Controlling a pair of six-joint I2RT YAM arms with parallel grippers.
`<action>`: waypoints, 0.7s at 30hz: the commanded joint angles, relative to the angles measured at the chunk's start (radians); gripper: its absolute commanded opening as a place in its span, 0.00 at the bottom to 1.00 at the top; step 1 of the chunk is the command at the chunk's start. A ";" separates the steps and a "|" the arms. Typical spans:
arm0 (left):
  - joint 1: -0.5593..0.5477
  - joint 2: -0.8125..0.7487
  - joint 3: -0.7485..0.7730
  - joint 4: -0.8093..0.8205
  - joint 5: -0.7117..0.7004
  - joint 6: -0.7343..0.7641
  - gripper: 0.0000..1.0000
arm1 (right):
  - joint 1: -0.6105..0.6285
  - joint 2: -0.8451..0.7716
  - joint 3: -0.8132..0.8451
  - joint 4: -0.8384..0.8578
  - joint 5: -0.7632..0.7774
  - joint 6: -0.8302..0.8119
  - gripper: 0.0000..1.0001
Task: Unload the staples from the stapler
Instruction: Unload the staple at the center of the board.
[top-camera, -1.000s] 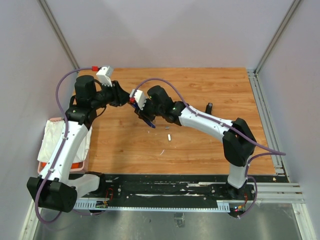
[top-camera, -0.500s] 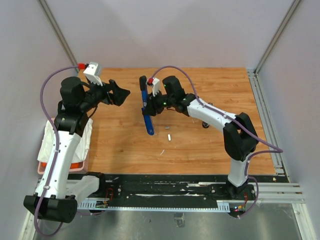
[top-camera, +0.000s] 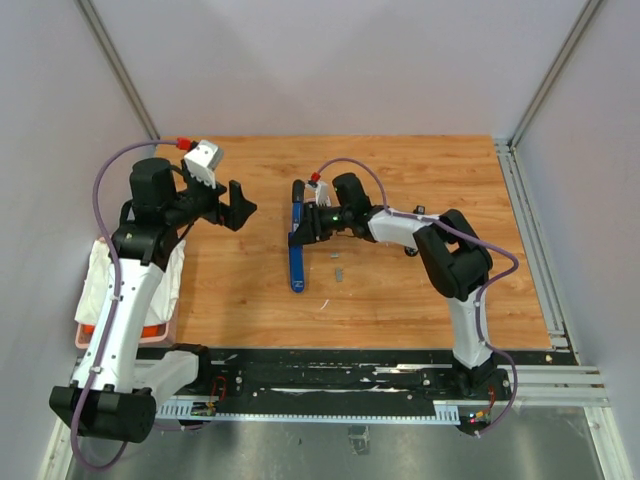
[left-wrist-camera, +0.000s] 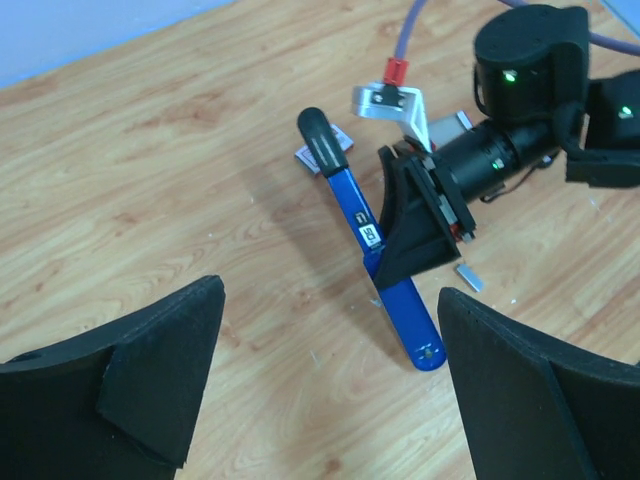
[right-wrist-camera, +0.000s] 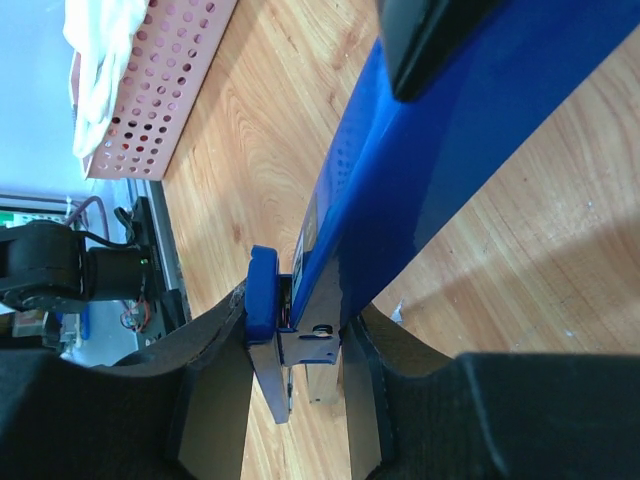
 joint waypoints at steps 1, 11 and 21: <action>0.007 -0.020 -0.012 -0.078 0.114 0.126 0.98 | -0.030 0.021 0.006 0.080 -0.041 0.013 0.13; 0.007 -0.066 -0.100 -0.042 0.209 0.155 0.98 | -0.068 0.040 -0.020 0.610 -0.248 0.474 0.15; 0.007 -0.091 -0.119 -0.034 0.218 0.151 0.98 | -0.072 0.066 -0.022 0.034 0.052 -0.045 0.12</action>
